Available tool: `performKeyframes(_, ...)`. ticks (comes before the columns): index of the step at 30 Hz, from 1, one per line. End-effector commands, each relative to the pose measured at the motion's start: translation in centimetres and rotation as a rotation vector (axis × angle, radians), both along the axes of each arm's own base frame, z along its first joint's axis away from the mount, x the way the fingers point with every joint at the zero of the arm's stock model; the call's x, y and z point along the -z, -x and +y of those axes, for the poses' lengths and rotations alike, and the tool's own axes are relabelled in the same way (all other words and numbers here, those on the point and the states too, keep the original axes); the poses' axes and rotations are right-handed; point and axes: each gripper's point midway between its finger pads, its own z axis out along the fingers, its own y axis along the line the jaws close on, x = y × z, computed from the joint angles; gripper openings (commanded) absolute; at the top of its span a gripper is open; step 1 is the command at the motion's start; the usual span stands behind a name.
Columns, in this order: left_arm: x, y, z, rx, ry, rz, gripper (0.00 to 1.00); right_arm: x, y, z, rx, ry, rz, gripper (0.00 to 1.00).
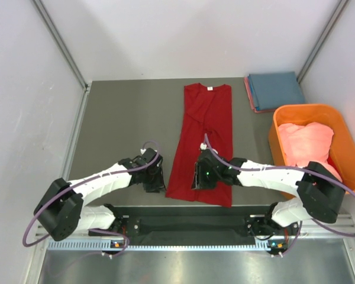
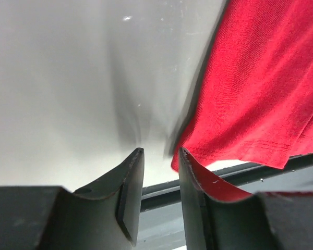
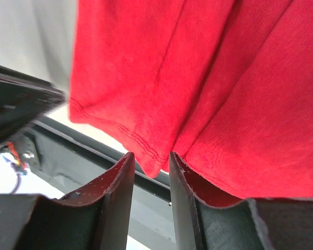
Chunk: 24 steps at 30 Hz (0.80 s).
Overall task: Fold and stack the t-shirts
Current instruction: Fold the tshirt
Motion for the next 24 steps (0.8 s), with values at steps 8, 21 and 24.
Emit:
performKeyframes(8, -2.8, -0.8, 0.9, 0.026, -0.04, -0.073, 0.38, 1.8, 1.6, 1.7, 0.03, 0.09, 0.001, 0.31)
performKeyframes(21, -2.6, -1.2, 0.8, 0.032, -0.056, -0.076, 0.38, -0.7, 0.9, 2.0, 0.02, 0.045, -0.084, 0.0)
performKeyframes(24, -2.5, -1.3, 0.9, 0.032, -0.064, -0.075, 0.39, -1.3, 0.9, 1.7, 0.026, 0.04, -0.093, 0.0)
